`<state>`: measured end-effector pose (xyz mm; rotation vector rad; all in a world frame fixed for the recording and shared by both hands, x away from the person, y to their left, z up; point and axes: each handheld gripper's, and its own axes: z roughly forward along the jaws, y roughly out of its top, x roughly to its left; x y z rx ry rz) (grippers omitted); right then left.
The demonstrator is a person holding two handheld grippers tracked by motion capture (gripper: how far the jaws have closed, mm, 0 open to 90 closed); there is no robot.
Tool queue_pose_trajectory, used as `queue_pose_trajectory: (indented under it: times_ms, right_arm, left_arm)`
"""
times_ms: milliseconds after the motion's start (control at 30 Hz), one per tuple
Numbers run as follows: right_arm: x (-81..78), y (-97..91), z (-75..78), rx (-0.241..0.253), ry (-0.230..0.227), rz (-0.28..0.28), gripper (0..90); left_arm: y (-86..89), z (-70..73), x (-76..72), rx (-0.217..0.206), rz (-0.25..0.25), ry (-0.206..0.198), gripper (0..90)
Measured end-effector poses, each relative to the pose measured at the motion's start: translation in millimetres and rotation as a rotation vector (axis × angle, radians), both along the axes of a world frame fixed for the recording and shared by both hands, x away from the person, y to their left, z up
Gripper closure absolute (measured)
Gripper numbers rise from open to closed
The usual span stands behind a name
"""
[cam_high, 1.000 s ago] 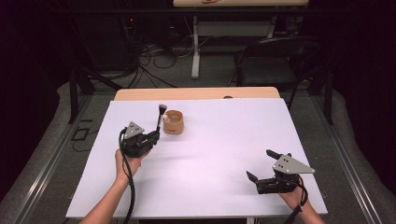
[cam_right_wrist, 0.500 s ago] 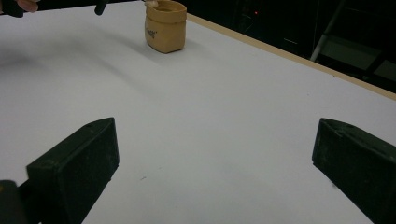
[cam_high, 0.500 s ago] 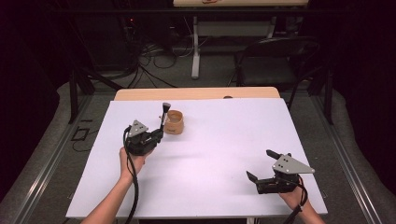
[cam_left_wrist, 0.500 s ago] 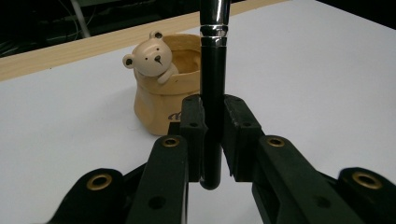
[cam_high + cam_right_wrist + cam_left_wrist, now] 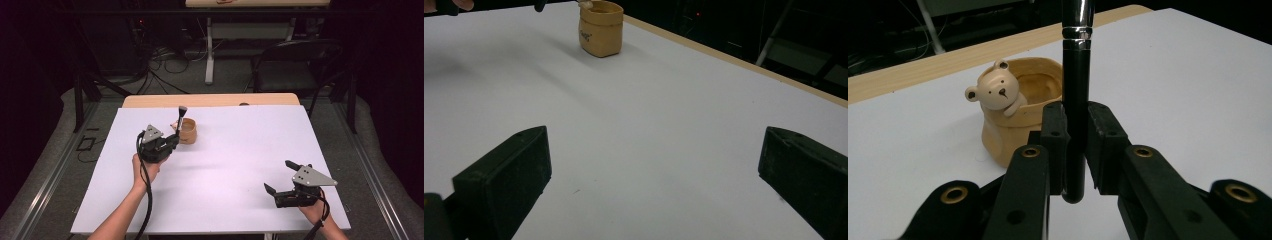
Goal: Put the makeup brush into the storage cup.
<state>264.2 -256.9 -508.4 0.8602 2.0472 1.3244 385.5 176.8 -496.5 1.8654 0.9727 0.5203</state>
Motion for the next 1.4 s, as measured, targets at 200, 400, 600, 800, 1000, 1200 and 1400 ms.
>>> queue_pose_trajectory:
  times_ms: [200,400,600,800,1000,1200,1400]
  right_arm:
    - [-0.2,-0.2,0.2,0.0,0.001,-0.001,0.0]
    - [-0.2,-0.2,0.2,0.001,0.001,-0.001,0.0]
    - [-0.1,-0.2,0.1,-0.001,0.0,0.0,0.0]
    - [0.2,-0.1,-0.2,0.0,0.004,0.001,0.0]
    - [0.4,-0.4,-0.3,-0.001,0.003,0.002,0.0]
    - [0.1,-0.4,-0.1,0.0,0.003,0.003,0.0]
    - [0.3,-0.3,-0.3,0.0,0.004,0.004,0.1]
  left_arm:
    - [-4.3,2.1,3.2,-0.004,-0.002,-0.006,79.4]
    - [-9.9,6.0,6.7,-0.011,-0.006,-0.017,79.4]
    - [-15.1,9.1,12.3,-0.008,-0.002,-0.027,79.4]
    - [-19.4,9.8,17.5,-0.013,0.0,-0.038,79.4]
    - [-23.8,9.9,23.0,-0.024,0.012,-0.05,79.4]
    - [-27.3,6.4,27.9,-0.024,0.021,-0.048,79.4]
    - [-27.6,4.2,31.5,-0.03,0.034,-0.053,79.4]
